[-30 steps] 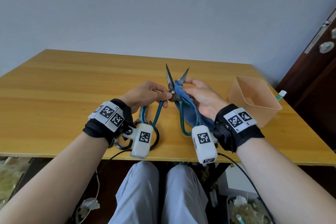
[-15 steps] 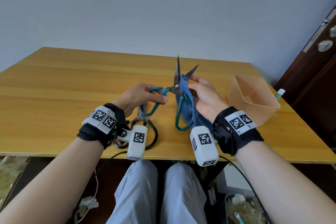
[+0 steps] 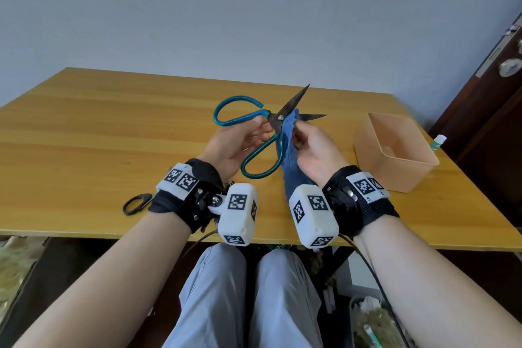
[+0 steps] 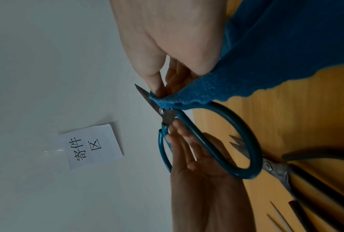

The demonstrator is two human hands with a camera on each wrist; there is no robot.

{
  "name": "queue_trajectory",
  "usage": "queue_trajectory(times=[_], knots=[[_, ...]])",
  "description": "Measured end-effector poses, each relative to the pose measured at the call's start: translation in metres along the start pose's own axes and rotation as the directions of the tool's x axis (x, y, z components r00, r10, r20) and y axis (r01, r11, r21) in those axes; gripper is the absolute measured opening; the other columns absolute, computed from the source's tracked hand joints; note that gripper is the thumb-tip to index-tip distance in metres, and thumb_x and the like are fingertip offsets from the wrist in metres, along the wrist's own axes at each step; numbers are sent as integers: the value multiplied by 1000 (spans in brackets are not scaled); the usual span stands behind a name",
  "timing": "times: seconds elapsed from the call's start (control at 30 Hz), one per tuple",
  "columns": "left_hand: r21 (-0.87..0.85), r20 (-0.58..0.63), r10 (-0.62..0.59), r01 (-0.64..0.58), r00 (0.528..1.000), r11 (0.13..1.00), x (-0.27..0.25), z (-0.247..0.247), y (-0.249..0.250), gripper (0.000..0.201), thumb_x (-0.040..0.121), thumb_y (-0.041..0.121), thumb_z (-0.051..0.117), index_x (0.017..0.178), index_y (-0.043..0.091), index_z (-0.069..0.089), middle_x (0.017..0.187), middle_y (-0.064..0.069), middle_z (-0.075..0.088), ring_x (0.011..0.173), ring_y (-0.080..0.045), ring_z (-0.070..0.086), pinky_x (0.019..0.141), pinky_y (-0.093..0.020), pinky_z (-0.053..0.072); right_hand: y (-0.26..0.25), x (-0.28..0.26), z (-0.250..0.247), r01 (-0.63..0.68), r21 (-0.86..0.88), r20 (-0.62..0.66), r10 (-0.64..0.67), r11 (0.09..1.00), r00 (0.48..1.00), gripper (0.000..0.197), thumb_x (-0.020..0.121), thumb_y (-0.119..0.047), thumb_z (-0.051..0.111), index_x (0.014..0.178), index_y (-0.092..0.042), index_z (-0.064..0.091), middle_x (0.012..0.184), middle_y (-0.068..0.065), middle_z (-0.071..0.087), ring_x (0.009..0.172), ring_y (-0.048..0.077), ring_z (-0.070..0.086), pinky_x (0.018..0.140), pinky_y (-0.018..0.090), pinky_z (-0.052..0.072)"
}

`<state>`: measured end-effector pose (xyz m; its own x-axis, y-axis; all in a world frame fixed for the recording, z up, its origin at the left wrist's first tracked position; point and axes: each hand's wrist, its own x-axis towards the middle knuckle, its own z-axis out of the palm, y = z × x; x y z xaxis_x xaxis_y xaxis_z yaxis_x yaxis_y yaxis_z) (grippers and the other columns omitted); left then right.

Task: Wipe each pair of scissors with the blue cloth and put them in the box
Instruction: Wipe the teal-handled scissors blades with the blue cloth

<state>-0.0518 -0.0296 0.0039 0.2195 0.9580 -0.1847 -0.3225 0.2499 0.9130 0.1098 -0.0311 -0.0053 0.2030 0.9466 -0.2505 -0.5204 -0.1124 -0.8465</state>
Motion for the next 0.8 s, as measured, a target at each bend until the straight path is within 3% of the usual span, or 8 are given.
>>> queue_trajectory(times=[0.07, 0.13, 0.2, 0.27, 0.43, 0.57, 0.7, 0.8], knots=[[34, -7, -11, 11, 1000, 999, 0, 3, -1, 11, 97, 20, 65, 102, 12, 71, 86, 1, 75, 76, -9, 69, 68, -18, 54, -1, -5, 0, -8, -55, 29, 9, 998, 1000, 2, 93, -4, 61, 94, -6, 61, 71, 6, 62, 57, 14, 57, 49, 22, 47], [45, 20, -25, 24, 999, 999, 1, 4, -1, 12, 94, 21, 70, 101, 12, 69, 88, 1, 74, 80, -10, 72, 70, -18, 54, -1, -10, 1, -14, -94, 89, 23, 995, 996, 18, 90, -5, 66, 108, -1, 64, 78, 9, 67, 64, 17, 65, 52, 25, 50], [32, 41, -19, 17, 999, 999, 0, 4, -3, 11, 93, 20, 70, 98, 12, 65, 93, 1, 74, 86, -11, 73, 74, -19, 55, 0, -14, 3, 1, -97, 119, 10, 995, 993, 38, 88, -4, 68, 124, 5, 60, 82, 11, 67, 68, 18, 66, 53, 26, 51], [18, 22, 8, -9, 1000, 1000, -1, 4, -5, 12, 94, 19, 70, 96, 11, 62, 93, 0, 74, 87, -12, 73, 78, -19, 56, 1, -14, 4, 20, -72, 114, -12, 997, 993, 44, 88, -3, 69, 128, 8, 56, 83, 12, 66, 67, 19, 66, 53, 26, 51], [54, -30, 122, -120, 992, 991, -6, 8, -9, 12, 96, 16, 66, 91, 6, 62, 85, -4, 72, 70, -7, 70, 66, -15, 54, 5, -17, 6, 22, -81, 106, -13, 996, 994, 43, 88, -9, 72, 127, 5, 58, 83, 9, 68, 68, 19, 68, 55, 28, 53], [118, -79, 160, -151, 984, 982, -7, 9, -9, 20, 95, 16, 68, 77, 13, 62, 71, 0, 70, 60, -6, 65, 59, -15, 50, 6, -18, 7, 21, -74, 76, -15, 997, 997, 37, 88, -7, 71, 122, 3, 61, 75, 6, 67, 62, 16, 66, 52, 25, 51], [210, -136, 167, -136, 976, 968, -5, 6, -11, 17, 92, 22, 72, 83, 11, 62, 82, -1, 70, 54, -4, 54, 55, -18, 38, 11, -17, 5, 27, -57, 17, -26, 998, 1000, 17, 92, -4, 65, 107, -4, 57, 79, 7, 64, 70, 18, 61, 60, 28, 49], [250, -150, 156, -115, 976, 961, -7, 6, -15, 18, 91, 26, 73, 90, 9, 66, 85, -1, 68, 60, -7, 44, 58, -20, 34, 14, -19, 6, 21, -49, 30, -19, 999, 999, 29, 91, -2, 64, 119, -3, 57, 83, 10, 67, 77, 24, 63, 68, 35, 50]])
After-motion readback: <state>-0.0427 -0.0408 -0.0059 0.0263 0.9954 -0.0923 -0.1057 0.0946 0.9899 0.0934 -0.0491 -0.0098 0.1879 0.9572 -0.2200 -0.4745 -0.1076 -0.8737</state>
